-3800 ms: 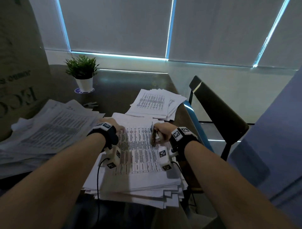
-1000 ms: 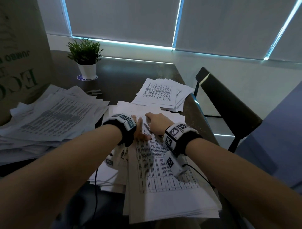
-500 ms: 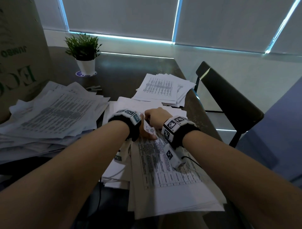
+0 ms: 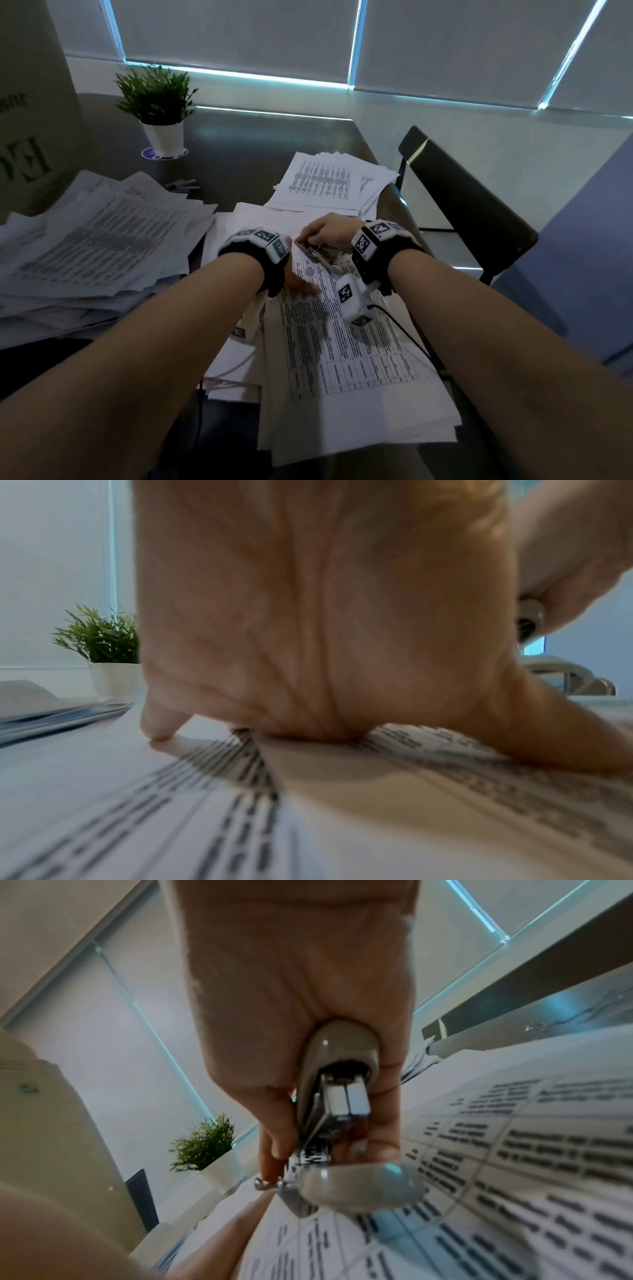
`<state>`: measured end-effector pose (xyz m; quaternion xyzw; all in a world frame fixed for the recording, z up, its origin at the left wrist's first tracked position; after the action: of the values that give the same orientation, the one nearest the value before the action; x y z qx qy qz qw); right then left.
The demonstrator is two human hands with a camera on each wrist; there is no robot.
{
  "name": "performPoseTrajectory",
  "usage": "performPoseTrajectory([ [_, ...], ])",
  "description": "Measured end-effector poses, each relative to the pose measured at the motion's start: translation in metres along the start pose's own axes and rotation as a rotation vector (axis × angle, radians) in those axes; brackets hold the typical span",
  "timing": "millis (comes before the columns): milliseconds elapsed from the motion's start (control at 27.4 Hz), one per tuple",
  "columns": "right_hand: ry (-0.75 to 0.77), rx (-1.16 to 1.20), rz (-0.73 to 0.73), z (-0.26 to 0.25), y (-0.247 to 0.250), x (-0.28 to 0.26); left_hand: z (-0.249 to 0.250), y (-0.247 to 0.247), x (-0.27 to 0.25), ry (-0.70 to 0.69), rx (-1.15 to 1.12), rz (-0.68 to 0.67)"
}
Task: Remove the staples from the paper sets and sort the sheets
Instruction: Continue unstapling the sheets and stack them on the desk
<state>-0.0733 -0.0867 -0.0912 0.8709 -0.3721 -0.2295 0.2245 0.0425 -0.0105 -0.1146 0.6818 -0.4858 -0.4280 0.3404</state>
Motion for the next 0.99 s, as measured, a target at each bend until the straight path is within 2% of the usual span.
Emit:
performPoseTrajectory([
  [366,-0.022,0.180,-0.034,0.007,0.011,-0.004,0.000,0.007,-0.003,0.030,-0.002,-0.050],
  [512,-0.059,0.398,0.002,0.018,0.014,-0.013,0.000,0.010,-0.009,0.014,0.020,-0.094],
  [658,-0.027,0.372,0.069,0.020,0.008,-0.009,0.002,0.006,-0.006,0.056,-0.041,-0.086],
  [768,-0.040,0.252,0.098,0.016,0.011,-0.017,0.001,0.008,-0.015,0.065,-0.073,-0.119],
  [877,-0.078,-0.118,0.154,0.024,0.032,-0.033,0.005,0.015,-0.020,0.048,-0.074,-0.171],
  [987,-0.215,-0.458,0.231,0.045,0.055,-0.055,0.009,0.010,-0.008,-0.034,-0.049,-0.226],
])
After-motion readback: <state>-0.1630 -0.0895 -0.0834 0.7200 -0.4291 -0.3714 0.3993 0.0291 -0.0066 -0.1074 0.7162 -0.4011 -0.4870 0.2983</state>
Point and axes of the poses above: each hand's wrist, its own x-axis towards the middle knuckle, its own y-axis out of the back of the hand, z = x × y, the point moved 2 cm from there along x, towards the middle knuckle, and after that the axes turned 15 degrees about x, right-handed, at the moved point
